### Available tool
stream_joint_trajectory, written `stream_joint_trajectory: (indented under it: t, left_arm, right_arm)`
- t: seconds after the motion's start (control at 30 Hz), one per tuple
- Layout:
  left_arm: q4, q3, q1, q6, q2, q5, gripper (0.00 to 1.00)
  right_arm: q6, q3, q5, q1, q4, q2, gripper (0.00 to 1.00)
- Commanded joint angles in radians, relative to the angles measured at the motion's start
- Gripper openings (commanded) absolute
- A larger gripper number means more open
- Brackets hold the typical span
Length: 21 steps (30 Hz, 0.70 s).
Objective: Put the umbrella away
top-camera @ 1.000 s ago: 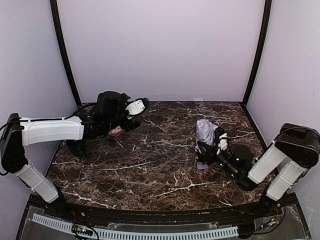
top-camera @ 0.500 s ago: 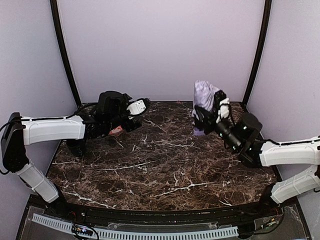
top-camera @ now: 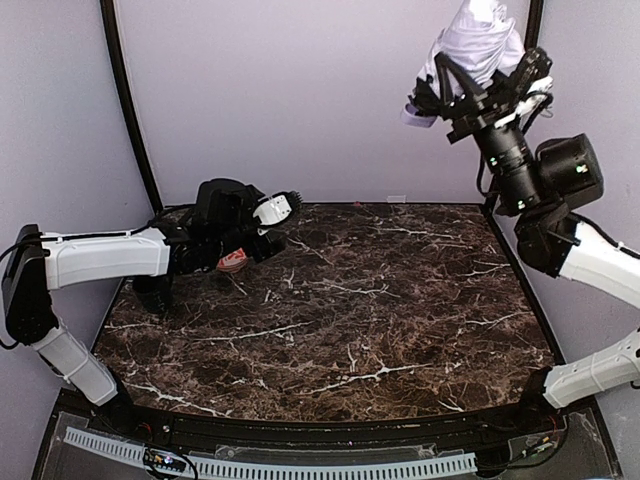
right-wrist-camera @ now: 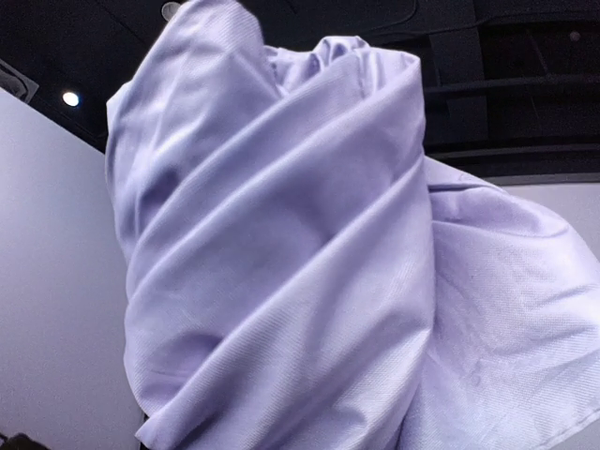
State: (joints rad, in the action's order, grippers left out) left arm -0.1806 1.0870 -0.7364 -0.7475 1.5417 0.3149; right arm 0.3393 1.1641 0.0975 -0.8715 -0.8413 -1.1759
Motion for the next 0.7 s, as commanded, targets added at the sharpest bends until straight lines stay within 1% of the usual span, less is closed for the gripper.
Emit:
stream_joint_trajectory:
  t: [0.0,0.03,0.07,0.1,0.13,0.17,0.23,0.27,0.3,0.33,0.4,0.43,0.47,0.5,0.57,0.6,0.67]
  left_arm:
    - [0.020,0.027,0.008,0.028,0.019,-0.023,0.99]
    - [0.023,0.028,0.009,0.028,0.025,-0.023,0.99]
    - [0.027,0.029,0.009,0.027,0.032,-0.021,0.99]
    - [0.029,0.033,0.009,0.027,0.039,-0.021,0.99]
    - [0.031,0.033,0.008,0.026,0.042,-0.019,0.99]
    - [0.036,0.034,0.009,0.022,0.045,-0.020,0.99]
    - [0.038,0.034,0.010,0.022,0.049,-0.020,0.99]
    - [0.039,0.038,0.010,0.021,0.051,-0.021,0.99]
    - [0.043,0.043,0.010,0.021,0.052,-0.021,0.99]
    - [0.046,0.052,0.011,0.028,0.054,-0.019,0.99]
    - [0.059,0.066,0.011,0.042,0.054,-0.024,0.99]
    - [0.064,0.070,0.010,0.049,0.049,-0.028,0.99]
    - [0.071,0.072,0.010,0.055,0.044,-0.037,0.99]
    - [0.079,0.071,0.010,0.057,0.037,-0.043,0.99]
    - [0.085,0.068,0.011,0.064,0.026,-0.044,0.99]
    - [0.085,0.066,0.011,0.068,0.022,-0.040,0.99]
    - [0.097,0.061,0.012,0.084,0.020,-0.038,0.99]
  right_arm:
    - [-0.128,-0.391,0.084,0.007,-0.100,-0.083,0.00]
    - [-0.161,-0.510,0.093,0.008,-0.165,-0.127,0.00]
    - [-0.223,-0.655,0.111,0.007,-0.279,-0.183,0.00]
    - [-0.314,-0.792,0.121,0.006,-0.420,-0.264,0.00]
    - [-0.372,-0.901,0.124,0.000,-0.526,-0.362,0.00]
    - [-0.416,-0.974,0.160,-0.017,-0.600,-0.482,0.00]
    - [-0.474,-1.087,0.237,-0.066,-0.761,-0.693,0.00]
    - [-0.500,-1.122,0.267,-0.087,-0.879,-0.786,0.00]
    - [-0.515,-1.142,0.287,-0.105,-0.944,-0.845,0.00]
    - [-0.513,-1.136,0.303,-0.114,-0.921,-0.852,0.00]
    - [-0.504,-1.146,0.343,-0.121,-0.921,-0.795,0.00]
    - [-0.488,-1.142,0.354,-0.122,-0.899,-0.734,0.00]
    - [-0.468,-1.122,0.359,-0.124,-0.812,-0.656,0.00]
    - [-0.457,-1.071,0.360,-0.124,-0.656,-0.548,0.00]
    - [-0.472,-0.922,0.361,-0.123,-0.230,-0.351,0.00]
    - [-0.474,-0.853,0.369,-0.123,-0.075,-0.292,0.00]
    - [-0.450,-0.762,0.355,-0.123,0.077,-0.227,0.00]
